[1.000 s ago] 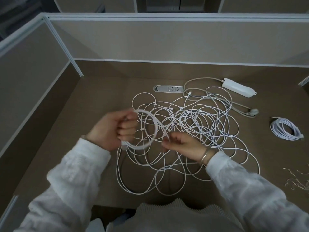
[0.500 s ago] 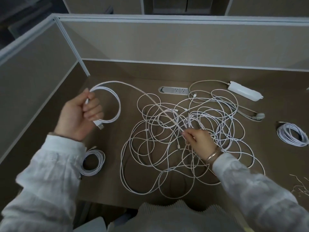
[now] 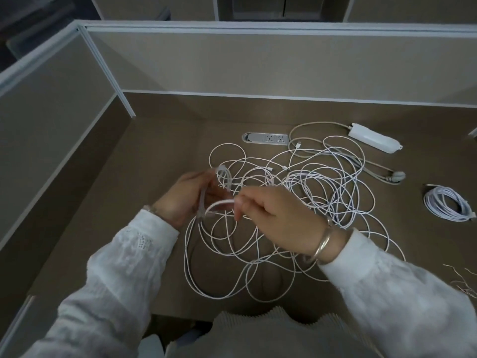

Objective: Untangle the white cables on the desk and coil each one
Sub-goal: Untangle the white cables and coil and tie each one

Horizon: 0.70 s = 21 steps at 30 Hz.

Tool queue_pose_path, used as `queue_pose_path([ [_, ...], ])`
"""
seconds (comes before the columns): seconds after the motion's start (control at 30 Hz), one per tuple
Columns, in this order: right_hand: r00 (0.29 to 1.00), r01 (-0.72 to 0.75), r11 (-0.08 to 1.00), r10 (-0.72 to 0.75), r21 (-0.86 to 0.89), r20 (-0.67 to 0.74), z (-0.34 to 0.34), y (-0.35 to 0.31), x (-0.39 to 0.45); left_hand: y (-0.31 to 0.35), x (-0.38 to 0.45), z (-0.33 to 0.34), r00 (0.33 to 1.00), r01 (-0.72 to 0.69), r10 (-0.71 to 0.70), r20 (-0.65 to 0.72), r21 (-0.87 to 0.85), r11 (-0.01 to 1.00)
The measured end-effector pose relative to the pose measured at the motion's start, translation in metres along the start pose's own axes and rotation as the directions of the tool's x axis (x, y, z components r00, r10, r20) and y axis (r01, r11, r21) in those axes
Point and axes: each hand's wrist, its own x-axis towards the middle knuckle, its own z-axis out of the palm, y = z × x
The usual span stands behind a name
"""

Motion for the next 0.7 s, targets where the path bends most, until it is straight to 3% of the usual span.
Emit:
queue_pose_path([
  [0.07, 0.988, -0.028, 0.999, 0.034, 0.040, -0.150, -0.003, 0.007, 0.007, -0.003, -0.004, 0.006, 0.994, 0.068, -0.076, 0.080, 0.101, 0.993],
  [0.13, 0.958, -0.070, 0.996, 0.083, 0.056, -0.275, -0.007, 0.016, 0.013, -0.005, -0.008, 0.007, 0.935, 0.201, -0.219, 0.278, 0.091, 0.975],
  [0.27, 0.929, -0.186, 0.974, 0.218, 0.133, -0.300, -0.006, 0.040, 0.018, -0.008, -0.005, 0.006, 0.663, 0.488, -0.320, 0.677, -0.068, 0.870],
  [0.33, 0.904, -0.297, 0.890, 0.379, 0.346, -0.200, -0.003, 0.050, 0.018, -0.012, -0.001, 0.006, 0.558, 0.615, -0.291, 0.777, -0.152, 0.774],
  [0.43, 0.837, -0.385, 0.537, 0.547, 0.751, 0.038, -0.002, 0.055, 0.012, -0.019, 0.006, 0.000, 0.557, 0.670, -0.279, 0.782, -0.225, 0.708],
  [0.5, 0.831, -0.386, 0.415, 0.544, 0.824, 0.116, -0.003, 0.055, 0.006, -0.022, 0.005, -0.002, 0.583, 0.670, -0.310, 0.751, -0.229, 0.706],
  [0.6, 0.858, -0.375, 0.456, 0.501, 0.807, 0.115, -0.003, 0.063, 0.001, -0.020, 0.000, -0.005, 0.617, 0.630, -0.304, 0.726, -0.223, 0.744],
  [0.7, 0.897, -0.385, 0.672, 0.434, 0.633, 0.085, -0.001, 0.085, -0.007, -0.013, 0.003, -0.020, 0.644, 0.584, -0.194, 0.740, -0.312, 0.749],
])
